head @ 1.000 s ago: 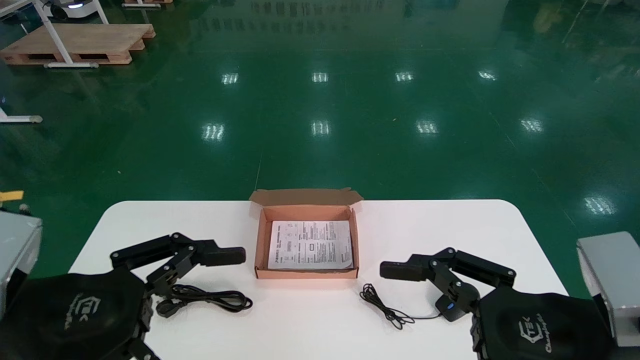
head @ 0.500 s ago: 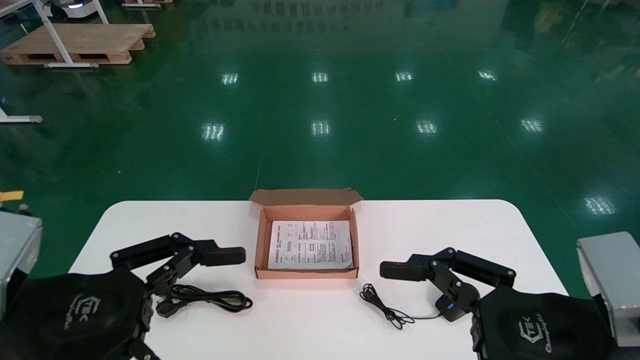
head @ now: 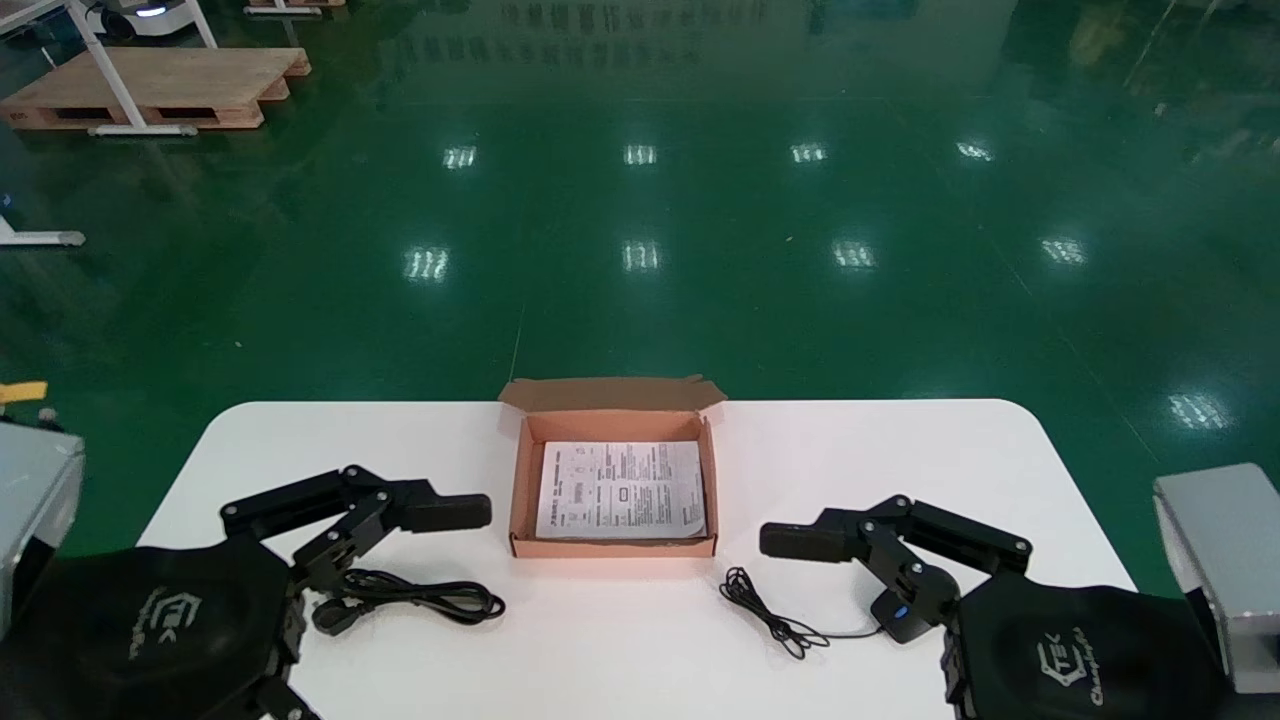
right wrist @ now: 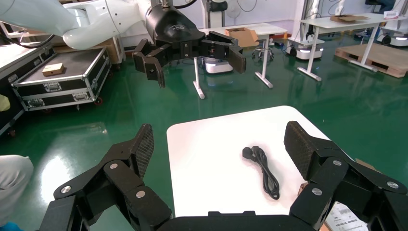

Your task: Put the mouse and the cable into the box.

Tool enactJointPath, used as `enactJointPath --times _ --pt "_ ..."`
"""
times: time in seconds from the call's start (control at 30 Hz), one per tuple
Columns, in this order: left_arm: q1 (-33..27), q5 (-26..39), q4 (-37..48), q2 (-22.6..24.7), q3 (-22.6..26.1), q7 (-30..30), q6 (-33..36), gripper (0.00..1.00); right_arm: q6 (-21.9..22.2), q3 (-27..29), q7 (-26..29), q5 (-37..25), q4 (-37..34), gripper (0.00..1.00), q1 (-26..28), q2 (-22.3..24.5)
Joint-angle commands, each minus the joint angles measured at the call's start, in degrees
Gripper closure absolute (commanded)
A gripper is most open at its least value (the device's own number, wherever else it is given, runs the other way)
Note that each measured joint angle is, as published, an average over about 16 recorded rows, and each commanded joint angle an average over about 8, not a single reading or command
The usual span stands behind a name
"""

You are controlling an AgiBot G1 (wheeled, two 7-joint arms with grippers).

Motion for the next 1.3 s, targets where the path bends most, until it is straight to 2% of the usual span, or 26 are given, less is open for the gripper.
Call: enactJointPath --times 0.03,0.17,0.27,0.37,0.47,0.57,0.73,0.9,1.13,1.3 --pt "-0.01 -0.01 0.0 0.01 -0.01 0.0 0.0 0.0 0.0 0.0 0.0 0.0 0.0 0.0 0.0 0.0" --pt "0.09 0.44 0.02 -0.23 0.19 -0.05 0.12 0.0 0.01 -0.12 0.01 -0.18 -0.03 0.0 -0.07 -0.04" --pt "-0.27 4.7 -0.38 -1.87 1.78 -0.76 0.75 0.0 0.59 -0.86 -0.59 -2.07 -0.11 0.0 0.08 -0.61" --pt "-3.21 14.46 -1.38 -3.78 5.47 -1.99 2.33 0.0 2.05 -2.71 -1.99 -7.14 -0.32 0.0 1.24 -2.13" --pt "-8.88 27.83 -1.81 -4.45 10.71 -2.95 3.87 0.0 4.75 -5.78 -3.86 -15.81 -0.74 0.0 3.98 -4.82" --pt "-15.56 40.58 0.48 -2.73 16.28 -2.85 4.79 0.0 8.43 -9.41 -5.08 -25.84 -2.03 0.0 7.46 -8.5" --pt "-22.46 52.53 5.97 0.55 22.3 -1.57 4.95 0.0 13.3 -13.67 -6.19 -37.6 -4.25 0.0 11.6 -13.55" --pt "-24.74 55.85 8.53 2.03 24.31 -0.96 4.96 0.0 15.05 -15.31 -6.66 -42.07 -5.15 0.0 13.17 -15.4" --pt "-23.69 54.86 7.48 1.65 23.61 -0.84 4.42 0.0 14.02 -14.5 -6.07 -39.72 -4.89 0.0 12.34 -14.33" --pt "-22.53 58.04 4.99 3.09 24.96 0.0 0.94 0.0 13.8 -14.5 -4.29 -39.67 -4.45 0.0 11.91 -13.44"
